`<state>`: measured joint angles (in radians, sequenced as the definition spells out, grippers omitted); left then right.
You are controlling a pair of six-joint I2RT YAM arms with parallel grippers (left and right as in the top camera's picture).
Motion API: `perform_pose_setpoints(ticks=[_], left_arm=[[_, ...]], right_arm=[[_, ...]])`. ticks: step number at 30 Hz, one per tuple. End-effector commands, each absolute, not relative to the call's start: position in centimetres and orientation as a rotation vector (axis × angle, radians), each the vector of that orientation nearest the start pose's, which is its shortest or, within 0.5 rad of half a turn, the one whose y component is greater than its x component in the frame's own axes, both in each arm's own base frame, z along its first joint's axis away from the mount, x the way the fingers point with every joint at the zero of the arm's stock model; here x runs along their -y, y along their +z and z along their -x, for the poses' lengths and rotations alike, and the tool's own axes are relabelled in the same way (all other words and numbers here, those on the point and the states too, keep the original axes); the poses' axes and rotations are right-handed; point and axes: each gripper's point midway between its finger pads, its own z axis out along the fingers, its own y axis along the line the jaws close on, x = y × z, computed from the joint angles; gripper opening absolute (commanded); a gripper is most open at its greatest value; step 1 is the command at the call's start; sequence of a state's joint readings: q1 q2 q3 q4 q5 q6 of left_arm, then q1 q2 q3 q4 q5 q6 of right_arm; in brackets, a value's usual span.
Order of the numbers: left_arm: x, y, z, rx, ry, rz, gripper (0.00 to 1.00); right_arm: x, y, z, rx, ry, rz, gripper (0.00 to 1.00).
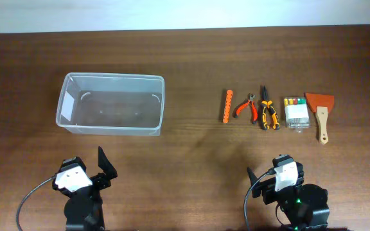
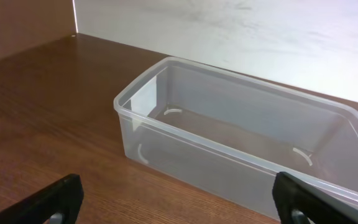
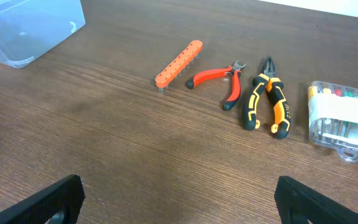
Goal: Pack container
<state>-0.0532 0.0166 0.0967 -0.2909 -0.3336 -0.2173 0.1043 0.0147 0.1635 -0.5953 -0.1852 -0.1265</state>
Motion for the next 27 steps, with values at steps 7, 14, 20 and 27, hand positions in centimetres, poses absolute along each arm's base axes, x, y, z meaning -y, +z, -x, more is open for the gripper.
perform_pose_setpoints(ticks=[7, 14, 20, 27], left_arm=[[-3.4, 14.7, -23.1, -1.738, 0.078, 0.338, 0.99], [-3.4, 14.7, -23.1, -1.738, 0.079, 0.338, 0.99], [-3.4, 14.7, -23.1, -1.738, 0.079, 0.338, 0.99], [-3.4, 14.7, -23.1, -1.738, 0.078, 0.338, 0.99]], right_arm=[[-5.2, 10.8, -20.5, -1.976, 0.174, 0.333, 0.99], [-5.2, 10.8, -20.5, -1.976, 0.174, 0.333, 0.98], [-5.7, 10.9, -20.4, -1.968, 0.205, 0.352, 0.98], [-10.5, 13.7, -19.0, -1.848, 0.559, 0.447, 0.98]])
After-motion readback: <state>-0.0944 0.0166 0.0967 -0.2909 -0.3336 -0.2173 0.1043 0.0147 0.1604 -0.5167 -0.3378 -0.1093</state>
